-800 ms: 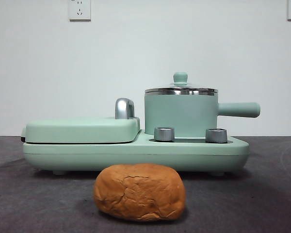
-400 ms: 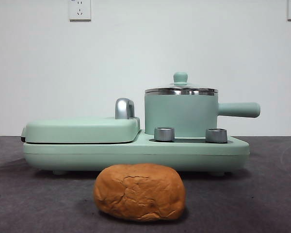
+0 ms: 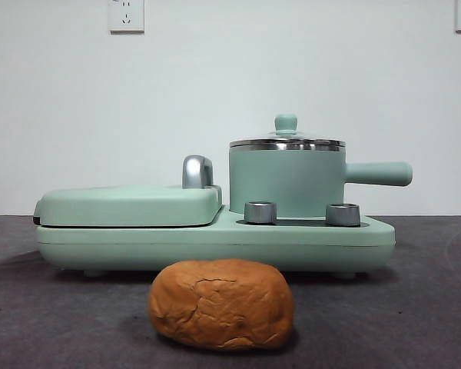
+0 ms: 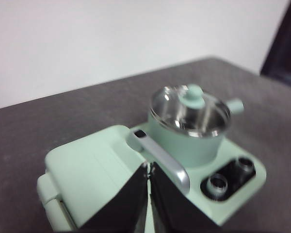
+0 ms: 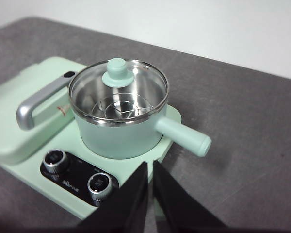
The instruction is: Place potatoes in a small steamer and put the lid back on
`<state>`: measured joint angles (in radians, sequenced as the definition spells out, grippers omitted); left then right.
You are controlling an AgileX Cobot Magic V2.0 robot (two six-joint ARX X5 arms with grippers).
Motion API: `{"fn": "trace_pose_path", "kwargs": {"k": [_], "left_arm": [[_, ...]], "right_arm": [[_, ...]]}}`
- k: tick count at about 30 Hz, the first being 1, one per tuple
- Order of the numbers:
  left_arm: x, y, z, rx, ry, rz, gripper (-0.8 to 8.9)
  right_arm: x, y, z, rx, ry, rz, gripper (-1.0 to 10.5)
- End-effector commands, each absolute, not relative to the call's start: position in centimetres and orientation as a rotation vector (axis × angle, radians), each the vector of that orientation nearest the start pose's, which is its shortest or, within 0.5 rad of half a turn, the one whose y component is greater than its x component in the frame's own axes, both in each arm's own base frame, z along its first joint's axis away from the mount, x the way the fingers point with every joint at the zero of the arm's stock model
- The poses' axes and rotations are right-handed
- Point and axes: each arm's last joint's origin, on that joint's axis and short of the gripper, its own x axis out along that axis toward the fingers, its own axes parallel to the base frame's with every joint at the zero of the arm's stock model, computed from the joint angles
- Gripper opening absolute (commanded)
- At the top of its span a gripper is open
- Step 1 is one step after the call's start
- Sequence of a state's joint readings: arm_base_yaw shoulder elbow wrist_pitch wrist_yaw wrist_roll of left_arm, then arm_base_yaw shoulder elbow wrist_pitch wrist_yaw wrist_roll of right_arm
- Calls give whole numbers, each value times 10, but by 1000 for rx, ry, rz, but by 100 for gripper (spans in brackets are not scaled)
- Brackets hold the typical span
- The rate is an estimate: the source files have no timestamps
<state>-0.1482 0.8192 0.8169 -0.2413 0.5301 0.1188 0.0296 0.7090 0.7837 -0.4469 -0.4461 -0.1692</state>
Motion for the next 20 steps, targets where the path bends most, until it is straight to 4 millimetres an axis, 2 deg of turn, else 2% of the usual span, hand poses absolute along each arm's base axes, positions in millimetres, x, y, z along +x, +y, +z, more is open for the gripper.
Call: {"fn": "trace_pose_path", "kwargs": {"k": [1,6,9,11,20], "left_arm": [[174,-48,336,289,126,-756,6],[173,-55,336,376,87,-803,17],[172,-57,336,355,88,-811,177],[172,-57,336,339,95,-812,244],[174,-66,338,327,69,-845,243]], "right_arm": [[151,19,329,-192,303,530,15],[156,22,328,-251,308,562,32],[156,23,327,-252,316,564,158],[155,22,327,-254,318,555,237],[156,22,327,-231,330,532,238]]}}
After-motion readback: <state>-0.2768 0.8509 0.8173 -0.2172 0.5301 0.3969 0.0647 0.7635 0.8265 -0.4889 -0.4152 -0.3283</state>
